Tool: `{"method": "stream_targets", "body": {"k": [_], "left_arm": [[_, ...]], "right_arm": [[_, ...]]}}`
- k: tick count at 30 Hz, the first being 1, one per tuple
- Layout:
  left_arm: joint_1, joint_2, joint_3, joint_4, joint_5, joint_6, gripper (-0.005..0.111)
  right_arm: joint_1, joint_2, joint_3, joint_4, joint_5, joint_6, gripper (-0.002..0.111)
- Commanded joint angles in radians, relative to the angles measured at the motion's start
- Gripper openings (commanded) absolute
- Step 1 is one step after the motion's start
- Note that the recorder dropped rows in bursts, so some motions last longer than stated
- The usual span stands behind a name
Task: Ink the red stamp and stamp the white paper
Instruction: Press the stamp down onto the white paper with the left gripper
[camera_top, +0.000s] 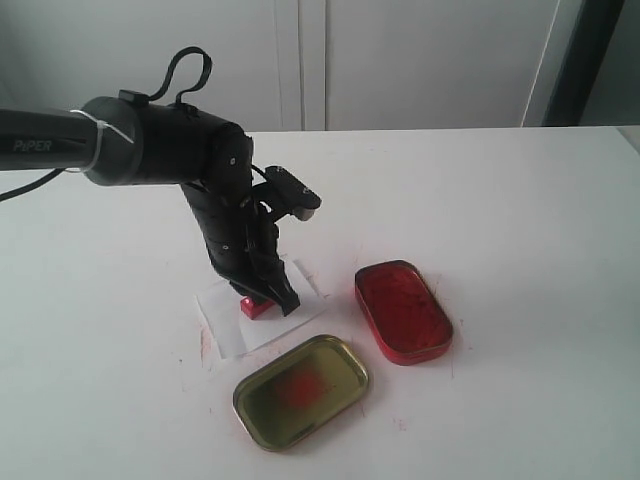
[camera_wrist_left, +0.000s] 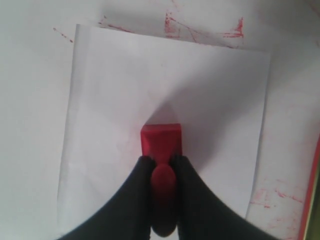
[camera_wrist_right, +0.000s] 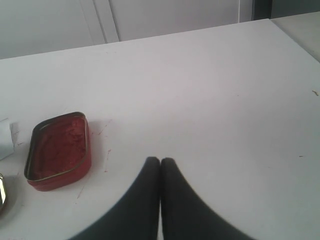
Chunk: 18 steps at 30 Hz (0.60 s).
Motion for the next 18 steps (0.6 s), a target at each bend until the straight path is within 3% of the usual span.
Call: {"method": "stream_targets", "body": {"k": [1,18], "left_arm": [[0.0,0.023,0.032,0.023,0.026,0.004,0.0],[0.0,-0.108,0.032,0.025,-0.035,-0.003,0.0]], "right_arm": [[0.006,-0.003,0.005,0.0,-0.014,0.029,0.0],[0.006,-0.003,0.005,0.0,-0.014,0.021,0.0]]}}
